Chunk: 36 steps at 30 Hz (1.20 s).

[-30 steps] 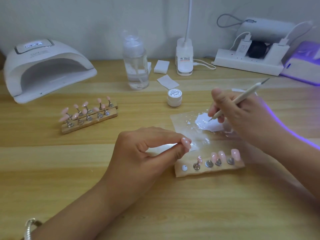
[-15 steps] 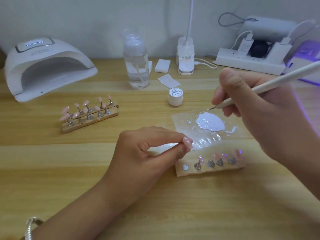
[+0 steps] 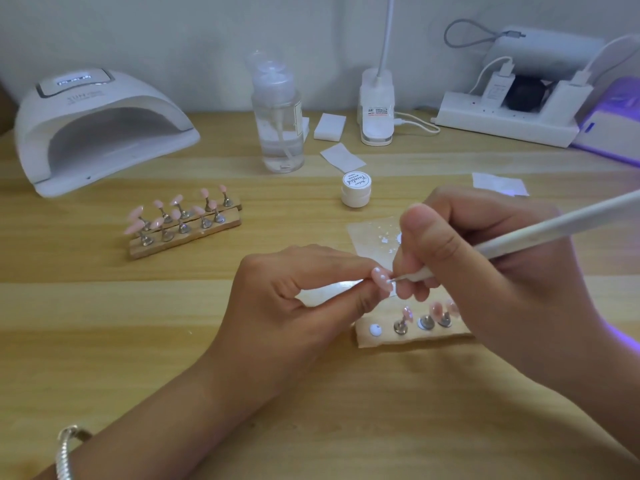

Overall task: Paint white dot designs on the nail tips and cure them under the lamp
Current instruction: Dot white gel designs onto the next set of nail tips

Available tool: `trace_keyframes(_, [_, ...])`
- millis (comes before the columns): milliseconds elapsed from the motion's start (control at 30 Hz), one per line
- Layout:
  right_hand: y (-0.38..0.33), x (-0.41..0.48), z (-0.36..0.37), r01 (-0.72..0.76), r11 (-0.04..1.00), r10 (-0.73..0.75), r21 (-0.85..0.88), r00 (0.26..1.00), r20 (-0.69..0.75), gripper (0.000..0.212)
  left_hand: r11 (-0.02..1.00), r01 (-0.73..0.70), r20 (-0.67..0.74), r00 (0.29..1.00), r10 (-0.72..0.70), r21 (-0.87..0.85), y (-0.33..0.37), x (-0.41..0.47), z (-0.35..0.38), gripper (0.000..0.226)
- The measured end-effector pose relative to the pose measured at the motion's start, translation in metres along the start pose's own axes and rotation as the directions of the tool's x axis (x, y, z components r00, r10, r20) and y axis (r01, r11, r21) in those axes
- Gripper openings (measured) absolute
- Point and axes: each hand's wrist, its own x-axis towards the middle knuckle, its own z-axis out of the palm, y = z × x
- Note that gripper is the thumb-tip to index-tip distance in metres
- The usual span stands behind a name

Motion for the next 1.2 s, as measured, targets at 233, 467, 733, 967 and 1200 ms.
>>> trace_keyframes(233, [-0.0003, 0.0002, 0.0005, -0.006, 1.000, 0.006, -0.012, 1.000, -0.003, 0.036, 1.000, -0.006, 0.009, 1.000, 0.006, -0.022, -0.0010, 0.0001, -0.0003, 0.008])
trace_keyframes(467, [0.0006, 0.0004, 0.0008, -0.015, 1.000, 0.015, -0.019, 1.000, -0.002, 0.038, 1.000, -0.028, 0.014, 0.999, 0.028, -0.010, -0.0018, 0.0016, -0.0002, 0.009])
trace_keyframes(733, [0.0008, 0.0005, 0.0016, -0.011, 1.000, 0.011, -0.029, 1.000, 0.003, 0.039, 1.000, -0.024, 0.019, 1.000, 0.024, -0.002, -0.0019, 0.0001, -0.0008, 0.009])
trace_keyframes(967, [0.0011, -0.0001, 0.0013, -0.009, 0.999, 0.009, -0.033, 1.000, 0.000, 0.036, 0.999, -0.026, 0.017, 1.000, 0.026, 0.018, -0.0019, 0.0002, -0.0008, 0.009])
trace_keyframes(1200, [-0.0009, 0.0067, -0.0053, -0.001, 0.998, 0.004, 0.068, 0.998, -0.055, 0.037, 1.000, 0.016, -0.019, 1.000, -0.015, 0.020, -0.0020, -0.0009, -0.0005, 0.008])
